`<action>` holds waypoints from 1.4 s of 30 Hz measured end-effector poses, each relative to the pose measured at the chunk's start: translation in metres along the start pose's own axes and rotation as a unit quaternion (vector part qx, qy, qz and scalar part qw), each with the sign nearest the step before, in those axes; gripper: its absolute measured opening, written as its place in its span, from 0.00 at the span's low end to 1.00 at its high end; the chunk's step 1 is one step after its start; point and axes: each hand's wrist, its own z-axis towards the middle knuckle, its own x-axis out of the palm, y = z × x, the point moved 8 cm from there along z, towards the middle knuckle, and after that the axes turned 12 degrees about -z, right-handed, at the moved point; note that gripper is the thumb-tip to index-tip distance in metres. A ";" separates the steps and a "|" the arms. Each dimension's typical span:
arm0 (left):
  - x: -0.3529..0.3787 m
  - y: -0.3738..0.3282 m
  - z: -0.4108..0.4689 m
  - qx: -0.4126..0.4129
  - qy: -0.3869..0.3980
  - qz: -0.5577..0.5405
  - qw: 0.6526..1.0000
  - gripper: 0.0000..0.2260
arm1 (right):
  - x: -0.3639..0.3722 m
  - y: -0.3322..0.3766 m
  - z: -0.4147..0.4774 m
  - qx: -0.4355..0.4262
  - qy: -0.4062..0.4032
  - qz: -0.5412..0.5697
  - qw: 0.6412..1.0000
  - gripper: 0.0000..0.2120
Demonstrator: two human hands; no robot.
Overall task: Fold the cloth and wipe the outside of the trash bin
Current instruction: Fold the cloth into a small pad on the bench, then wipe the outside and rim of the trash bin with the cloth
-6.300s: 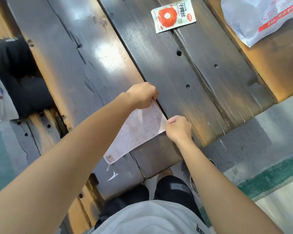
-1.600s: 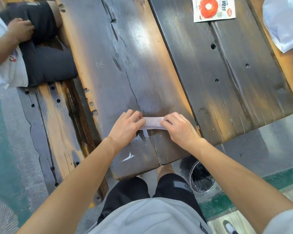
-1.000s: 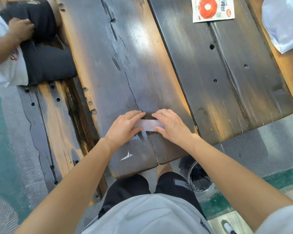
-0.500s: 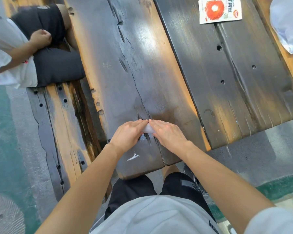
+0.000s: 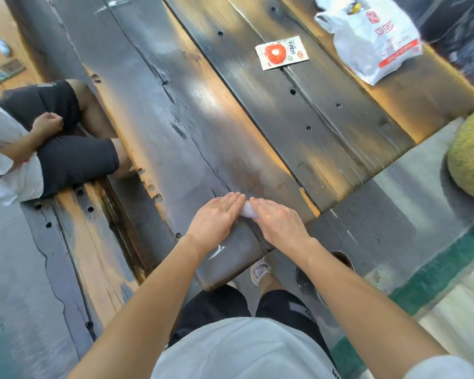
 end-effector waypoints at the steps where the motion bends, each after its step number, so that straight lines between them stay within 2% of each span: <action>1: -0.001 -0.003 0.001 0.004 -0.004 0.004 1.000 0.21 | -0.002 -0.001 -0.005 0.008 -0.002 -0.005 1.000 0.22; 7: 0.006 -0.083 0.007 0.144 0.008 -0.042 0.989 0.21 | -0.034 -0.014 -0.086 0.114 -0.047 -0.065 0.990 0.30; 12: 0.019 -0.156 0.011 0.251 0.026 -0.080 0.964 0.16 | -0.063 -0.029 -0.149 0.176 -0.109 -0.093 0.974 0.25; 20: 0.065 -0.257 0.013 0.344 0.062 -0.089 0.933 0.13 | -0.086 -0.062 -0.252 0.289 -0.154 -0.097 0.940 0.23; 22: 0.085 -0.278 0.013 0.341 0.062 -0.058 0.936 0.16 | -0.087 -0.072 -0.278 0.325 -0.146 -0.092 0.930 0.22; 26: 0.135 -0.315 0.013 0.278 0.082 0.015 0.957 0.29 | -0.074 -0.104 -0.352 0.412 -0.095 -0.073 0.903 0.22; 31: 0.219 -0.346 -0.008 0.250 0.116 0.088 0.957 0.32 | -0.039 -0.137 -0.452 0.464 -0.062 -0.036 0.883 0.23; 33: 0.326 -0.378 -0.029 0.233 0.188 0.102 0.949 0.32 | 0.029 -0.173 -0.545 0.504 -0.023 0.009 0.863 0.24; 34: 0.328 -0.371 -0.033 0.228 0.196 0.101 0.949 0.32 | 0.031 -0.172 -0.548 0.509 -0.006 0.026 0.861 0.24; 36: 0.409 -0.363 -0.041 0.231 0.240 0.130 0.934 0.32 | 0.095 -0.189 -0.597 0.556 0.001 0.011 0.831 0.25; 42: 0.403 -0.330 -0.055 0.231 0.252 0.152 0.927 0.31 | 0.101 -0.169 -0.584 0.527 0.009 0.059 0.848 0.24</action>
